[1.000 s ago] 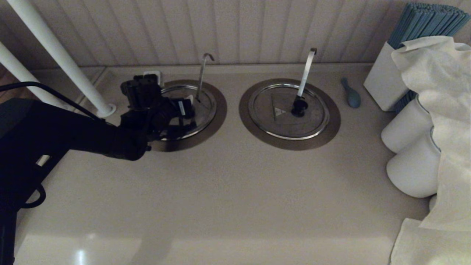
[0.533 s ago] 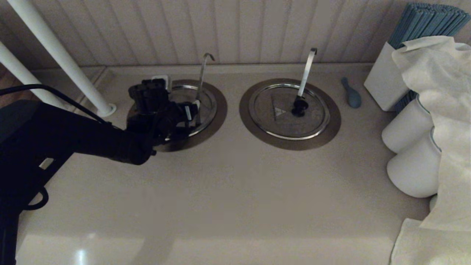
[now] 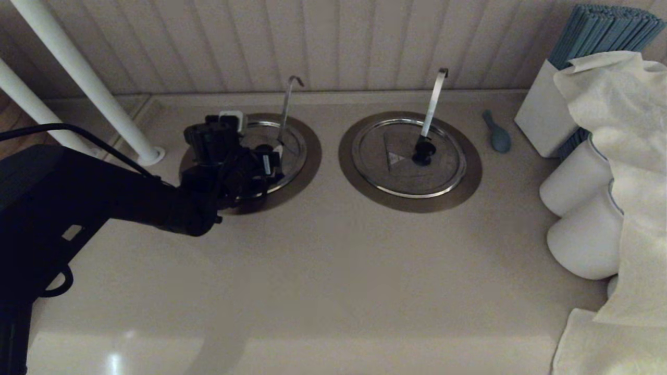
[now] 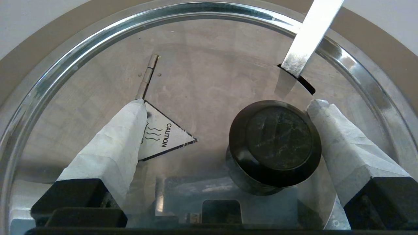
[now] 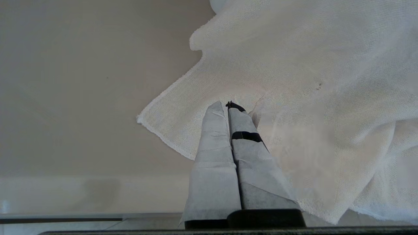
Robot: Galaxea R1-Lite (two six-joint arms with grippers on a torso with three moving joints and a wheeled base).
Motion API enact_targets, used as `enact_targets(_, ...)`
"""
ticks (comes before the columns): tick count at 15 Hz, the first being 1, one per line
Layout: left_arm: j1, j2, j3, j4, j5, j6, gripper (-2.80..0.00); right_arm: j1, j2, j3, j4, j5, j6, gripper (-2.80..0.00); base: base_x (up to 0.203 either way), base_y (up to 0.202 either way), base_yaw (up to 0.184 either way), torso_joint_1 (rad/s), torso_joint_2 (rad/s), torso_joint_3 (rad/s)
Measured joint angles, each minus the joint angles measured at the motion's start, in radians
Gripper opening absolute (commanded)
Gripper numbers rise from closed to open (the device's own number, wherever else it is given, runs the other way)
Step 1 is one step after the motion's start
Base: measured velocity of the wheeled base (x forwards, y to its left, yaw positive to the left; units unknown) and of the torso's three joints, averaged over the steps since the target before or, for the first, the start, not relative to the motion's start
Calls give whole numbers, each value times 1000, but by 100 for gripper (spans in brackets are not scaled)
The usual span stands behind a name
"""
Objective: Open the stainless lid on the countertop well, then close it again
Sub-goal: Open the lid
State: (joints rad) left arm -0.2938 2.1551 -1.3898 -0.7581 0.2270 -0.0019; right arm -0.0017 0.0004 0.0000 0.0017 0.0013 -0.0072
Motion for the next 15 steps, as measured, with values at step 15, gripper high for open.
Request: enact_targets(15, 20, -9, -12, -63, 1, -5, 0, 0, 0, 0, 0, 0, 0, -280, 0, 0, 0, 0, 0, 0)
